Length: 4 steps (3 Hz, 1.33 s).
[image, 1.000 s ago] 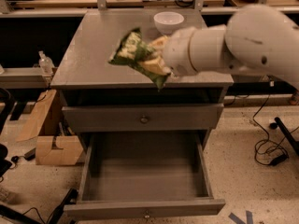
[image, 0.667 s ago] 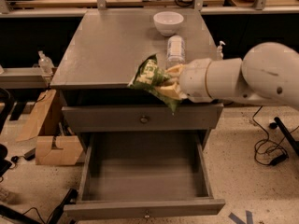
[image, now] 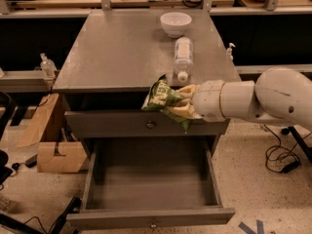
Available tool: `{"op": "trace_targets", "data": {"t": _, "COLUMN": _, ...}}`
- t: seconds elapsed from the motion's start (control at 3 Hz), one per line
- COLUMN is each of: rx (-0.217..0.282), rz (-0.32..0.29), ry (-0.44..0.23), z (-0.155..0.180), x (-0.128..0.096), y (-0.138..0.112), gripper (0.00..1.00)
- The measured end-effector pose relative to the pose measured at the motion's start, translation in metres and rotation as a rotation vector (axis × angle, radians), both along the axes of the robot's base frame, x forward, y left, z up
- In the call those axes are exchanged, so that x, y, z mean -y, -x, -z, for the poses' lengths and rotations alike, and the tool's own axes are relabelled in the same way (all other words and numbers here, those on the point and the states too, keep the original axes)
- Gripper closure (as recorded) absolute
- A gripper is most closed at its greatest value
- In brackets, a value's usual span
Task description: Place green jalapeno chip bag into middle drawer
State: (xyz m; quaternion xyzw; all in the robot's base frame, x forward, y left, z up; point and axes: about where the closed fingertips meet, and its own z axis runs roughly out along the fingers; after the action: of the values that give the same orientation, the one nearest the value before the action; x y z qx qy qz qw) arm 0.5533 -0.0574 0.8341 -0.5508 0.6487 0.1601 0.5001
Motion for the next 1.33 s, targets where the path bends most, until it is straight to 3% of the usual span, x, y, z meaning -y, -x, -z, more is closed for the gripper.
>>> {"op": "trace_targets", "data": {"t": 0.33, "rx": -0.054, "rz": -0.005, "ry": 0.005, "z": 0.038, "x": 0.003, "y": 0.005, "gripper": 1.0}}
{"op": "trace_targets", "data": {"t": 0.67, "rx": -0.123, "rz": -0.01, "ry": -0.011, "z": 0.099, "x": 0.022, "y": 0.031, "gripper": 1.0}}
{"op": "trace_targets", "data": {"t": 1.0, "rx": -0.136, "rz": -0.106, "ry": -0.027, "z": 0.184, "x": 0.033, "y": 0.042, "gripper": 1.0}}
{"op": "trace_targets", "data": {"t": 1.33, "rx": -0.117, "rz": -0.203, "ry": -0.047, "z": 0.242, "x": 0.027, "y": 0.03, "gripper": 1.0}}
